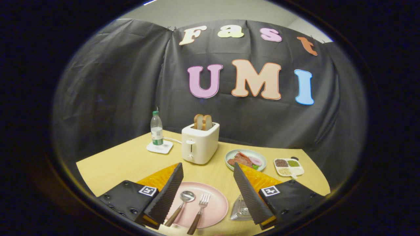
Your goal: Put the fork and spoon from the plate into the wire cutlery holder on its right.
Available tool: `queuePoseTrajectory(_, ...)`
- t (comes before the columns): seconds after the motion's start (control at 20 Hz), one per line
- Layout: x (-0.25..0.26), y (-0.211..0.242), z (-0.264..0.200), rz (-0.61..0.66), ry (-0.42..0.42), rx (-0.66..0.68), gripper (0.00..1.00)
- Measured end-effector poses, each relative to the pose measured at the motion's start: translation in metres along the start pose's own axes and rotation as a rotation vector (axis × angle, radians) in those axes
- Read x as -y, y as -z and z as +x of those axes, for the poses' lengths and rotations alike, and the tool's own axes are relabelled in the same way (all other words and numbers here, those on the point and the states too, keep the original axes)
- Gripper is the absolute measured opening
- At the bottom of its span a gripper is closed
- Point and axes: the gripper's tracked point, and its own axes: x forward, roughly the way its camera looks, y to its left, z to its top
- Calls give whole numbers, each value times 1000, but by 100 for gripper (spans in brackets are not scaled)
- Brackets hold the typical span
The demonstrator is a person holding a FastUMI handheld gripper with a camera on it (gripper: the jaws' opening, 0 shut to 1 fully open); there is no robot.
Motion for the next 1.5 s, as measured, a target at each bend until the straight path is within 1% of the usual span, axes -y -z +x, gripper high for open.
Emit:
queuePoseTrajectory(0.65,-8,80,11,-28,-26,-201,99)
queuePoseTrajectory(1.25,-9,143,5,-50,-39,-389,99)
queuePoseTrajectory(1.5,-12,165,-1,-77,-51,-452,99)
